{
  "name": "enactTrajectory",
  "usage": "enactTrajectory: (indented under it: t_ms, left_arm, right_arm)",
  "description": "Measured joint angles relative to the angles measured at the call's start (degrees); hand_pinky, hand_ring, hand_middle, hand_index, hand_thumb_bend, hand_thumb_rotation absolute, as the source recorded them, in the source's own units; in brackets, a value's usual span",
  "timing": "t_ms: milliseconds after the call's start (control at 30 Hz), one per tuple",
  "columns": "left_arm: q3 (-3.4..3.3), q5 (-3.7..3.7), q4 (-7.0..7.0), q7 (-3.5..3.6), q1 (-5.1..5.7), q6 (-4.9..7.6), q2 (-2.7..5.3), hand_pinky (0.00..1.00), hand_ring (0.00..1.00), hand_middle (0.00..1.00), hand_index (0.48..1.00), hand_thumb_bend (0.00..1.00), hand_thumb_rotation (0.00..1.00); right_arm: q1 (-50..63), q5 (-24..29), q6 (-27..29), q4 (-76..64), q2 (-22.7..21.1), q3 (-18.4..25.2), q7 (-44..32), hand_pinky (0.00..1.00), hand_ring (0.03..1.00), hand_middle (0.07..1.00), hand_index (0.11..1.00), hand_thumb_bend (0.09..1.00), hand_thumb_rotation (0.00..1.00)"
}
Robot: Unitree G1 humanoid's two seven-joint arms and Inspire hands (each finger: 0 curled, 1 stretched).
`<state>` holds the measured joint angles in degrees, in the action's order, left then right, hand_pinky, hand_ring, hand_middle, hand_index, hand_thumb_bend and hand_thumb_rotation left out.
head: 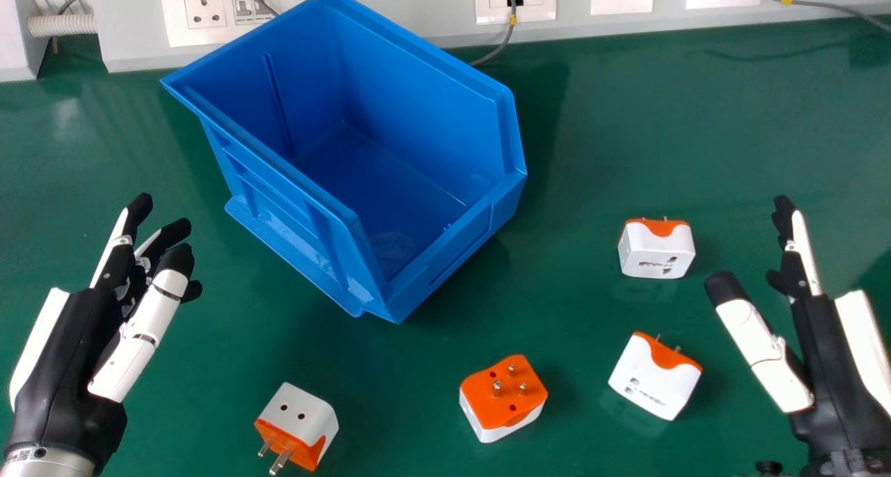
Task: Pick all objects and put in blue box
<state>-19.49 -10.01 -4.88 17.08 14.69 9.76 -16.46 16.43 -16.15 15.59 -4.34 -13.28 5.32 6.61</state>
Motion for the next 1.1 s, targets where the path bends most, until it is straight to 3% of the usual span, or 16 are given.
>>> enactTrajectory:
  t_ms: [400,1100]
  left_arm:
    - [0.01,0.16,0.39,-0.72,-0.36,-0.41,-0.02,0.82,0.91,0.93,0.989,0.38,0.71]
    - [0.06,0.4,1.11,-0.74,-1.17,-0.51,-0.25,0.83,0.91,0.93,0.989,0.37,0.71]
  right_arm:
    - [0.0,-0.63,-0.27,-0.03,0.02,-0.16,0.0,0.89,1.0,1.0,1.0,0.489,1.0]
    - [-0.42,-2.74,-1.26,-0.15,-0.15,-0.49,-0.01,0.87,1.0,1.0,1.0,0.46,1.0]
